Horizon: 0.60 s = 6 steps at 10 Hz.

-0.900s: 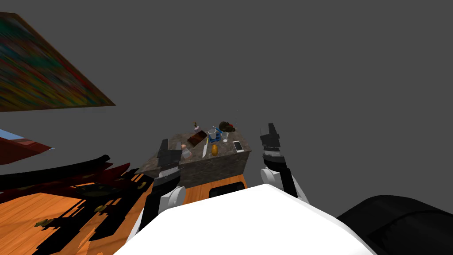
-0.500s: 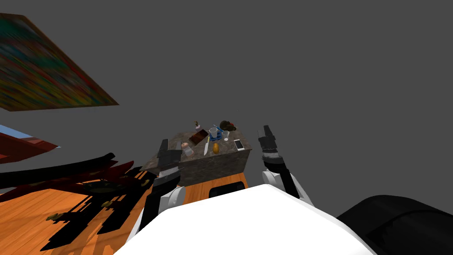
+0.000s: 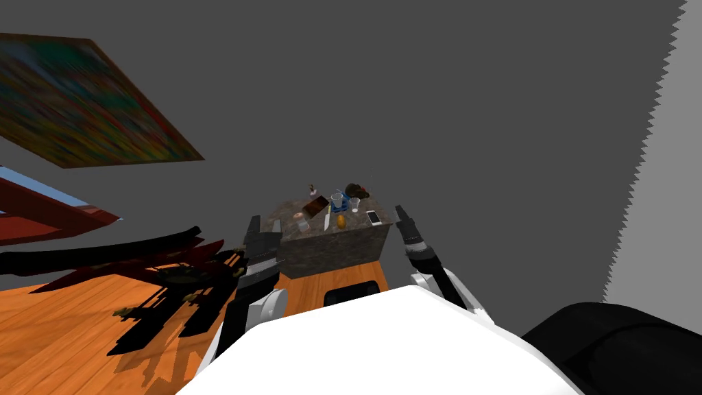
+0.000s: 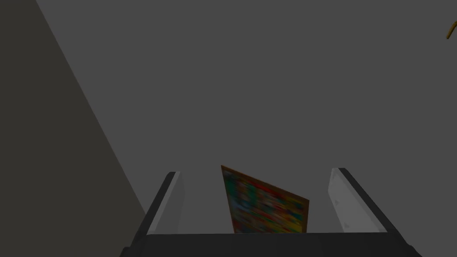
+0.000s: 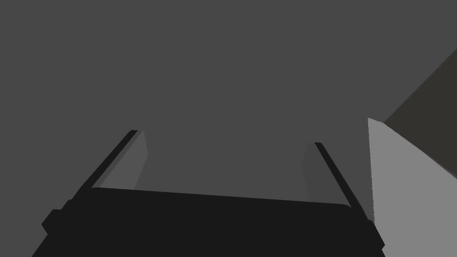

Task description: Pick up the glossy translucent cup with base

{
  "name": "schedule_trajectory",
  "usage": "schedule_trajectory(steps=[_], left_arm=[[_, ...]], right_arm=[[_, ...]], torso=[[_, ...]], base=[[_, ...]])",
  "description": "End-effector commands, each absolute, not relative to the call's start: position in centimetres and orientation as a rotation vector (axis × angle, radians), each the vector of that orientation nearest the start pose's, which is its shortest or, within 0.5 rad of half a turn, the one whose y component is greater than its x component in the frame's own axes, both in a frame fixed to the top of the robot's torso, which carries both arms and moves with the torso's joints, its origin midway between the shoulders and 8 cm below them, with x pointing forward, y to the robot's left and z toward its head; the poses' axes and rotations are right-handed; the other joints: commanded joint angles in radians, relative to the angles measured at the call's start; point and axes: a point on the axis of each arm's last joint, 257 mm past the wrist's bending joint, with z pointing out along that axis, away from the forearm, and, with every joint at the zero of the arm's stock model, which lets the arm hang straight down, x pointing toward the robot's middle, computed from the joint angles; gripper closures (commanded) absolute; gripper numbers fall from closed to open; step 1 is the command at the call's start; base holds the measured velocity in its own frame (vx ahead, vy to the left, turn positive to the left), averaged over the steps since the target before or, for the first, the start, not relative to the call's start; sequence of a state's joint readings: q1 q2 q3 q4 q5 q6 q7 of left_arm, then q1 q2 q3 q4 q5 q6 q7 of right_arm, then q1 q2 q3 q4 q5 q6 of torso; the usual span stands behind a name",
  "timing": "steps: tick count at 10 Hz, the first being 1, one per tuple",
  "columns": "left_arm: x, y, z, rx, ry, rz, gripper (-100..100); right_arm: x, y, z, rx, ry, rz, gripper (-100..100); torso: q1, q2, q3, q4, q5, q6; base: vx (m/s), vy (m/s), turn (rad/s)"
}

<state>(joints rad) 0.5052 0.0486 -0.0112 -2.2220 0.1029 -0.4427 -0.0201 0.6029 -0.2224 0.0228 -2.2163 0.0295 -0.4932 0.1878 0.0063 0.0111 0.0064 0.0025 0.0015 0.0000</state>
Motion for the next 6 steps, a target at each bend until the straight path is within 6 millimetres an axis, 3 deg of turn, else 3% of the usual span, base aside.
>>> schedule_trajectory(steps=[1,4,5,6], left_arm=[[36.3,28.8,-1.5,-0.781,0.678,-1.328,0],[36.3,28.8,-1.5,-0.781,0.678,-1.328,0],[36.3,28.8,-1.5,-0.781,0.678,-1.328,0],[36.3,28.8,-1.5,-0.781,0.678,-1.327,0]], right_arm=[[34.8,-26.0,-5.6,0.495,1.011,1.056,-100],[34.7,-25.8,-11.7,0.448,1.202,0.987,-100],[34.7,-25.7,-11.8,0.432,1.216,0.986,-100],[34.4,-25.8,-14.1,0.415,1.284,0.959,-100]], torso=[[0.000,0.000,0.000,0.000,0.000,0.000],[-0.001,-0.001,-0.001,0.000,0.000,0.000],[0.002,-0.001,0.000,0.000,0.000,0.000],[0.000,-0.002,-0.001,0.000,0.000,0.000]], base=[[-0.112,0.066,0.009],[-0.137,0.100,0.065],[-0.118,0.105,0.004],[-0.116,0.082,0.054]])
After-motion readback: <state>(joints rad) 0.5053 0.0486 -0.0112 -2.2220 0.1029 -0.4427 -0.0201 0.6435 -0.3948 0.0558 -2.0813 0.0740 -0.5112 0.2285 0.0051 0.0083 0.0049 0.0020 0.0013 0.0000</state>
